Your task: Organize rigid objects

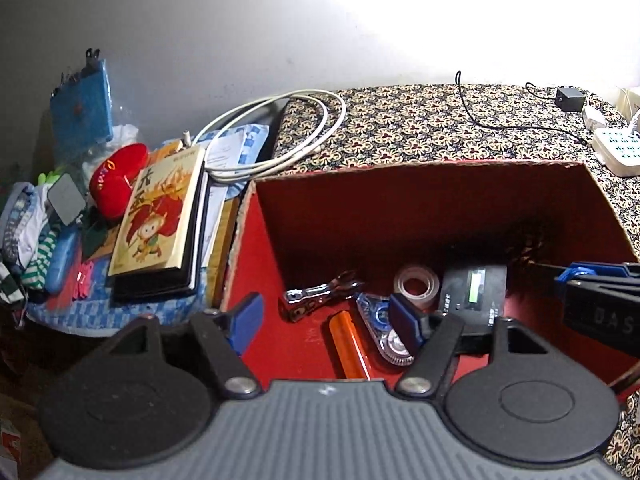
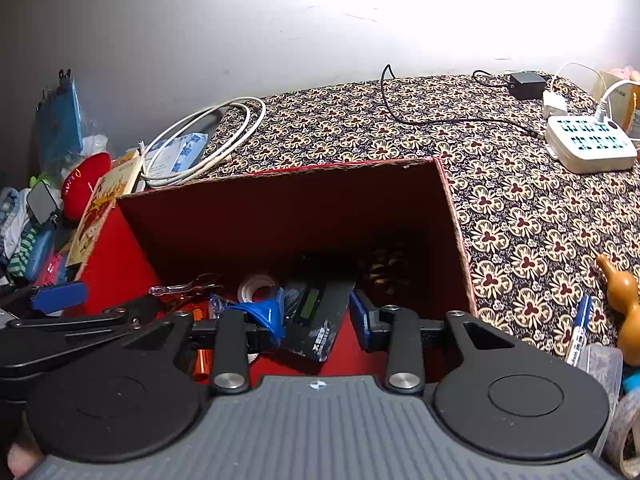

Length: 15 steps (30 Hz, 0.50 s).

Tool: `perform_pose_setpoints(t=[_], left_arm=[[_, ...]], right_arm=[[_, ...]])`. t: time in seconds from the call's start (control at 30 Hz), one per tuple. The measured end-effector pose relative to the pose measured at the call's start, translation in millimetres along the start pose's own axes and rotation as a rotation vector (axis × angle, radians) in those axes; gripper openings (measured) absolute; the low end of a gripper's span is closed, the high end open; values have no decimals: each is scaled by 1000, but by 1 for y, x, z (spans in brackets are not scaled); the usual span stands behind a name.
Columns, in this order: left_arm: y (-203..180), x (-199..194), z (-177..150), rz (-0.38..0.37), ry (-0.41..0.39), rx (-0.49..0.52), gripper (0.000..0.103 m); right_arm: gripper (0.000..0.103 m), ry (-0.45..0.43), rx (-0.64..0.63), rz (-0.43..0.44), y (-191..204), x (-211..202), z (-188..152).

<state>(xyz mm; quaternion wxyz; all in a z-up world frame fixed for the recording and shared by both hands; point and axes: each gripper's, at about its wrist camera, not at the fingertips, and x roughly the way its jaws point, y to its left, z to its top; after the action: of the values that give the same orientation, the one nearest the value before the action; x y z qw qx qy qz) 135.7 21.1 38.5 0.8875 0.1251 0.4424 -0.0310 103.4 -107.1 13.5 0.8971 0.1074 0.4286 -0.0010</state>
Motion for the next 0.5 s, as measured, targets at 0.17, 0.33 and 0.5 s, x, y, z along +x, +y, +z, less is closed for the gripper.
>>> perform_pose_setpoints(t=[0.17, 0.33, 0.5], left_arm=[[-1, 13, 3, -10, 10, -3, 71], [-1, 21, 5, -48, -1, -4, 71], [-3, 28, 7, -70, 0, -3, 71]], right_arm=[[19, 8, -49, -24, 4, 16, 3], [20, 24, -31, -33, -2, 29, 6], [20, 29, -23, -19, -3, 33, 8]])
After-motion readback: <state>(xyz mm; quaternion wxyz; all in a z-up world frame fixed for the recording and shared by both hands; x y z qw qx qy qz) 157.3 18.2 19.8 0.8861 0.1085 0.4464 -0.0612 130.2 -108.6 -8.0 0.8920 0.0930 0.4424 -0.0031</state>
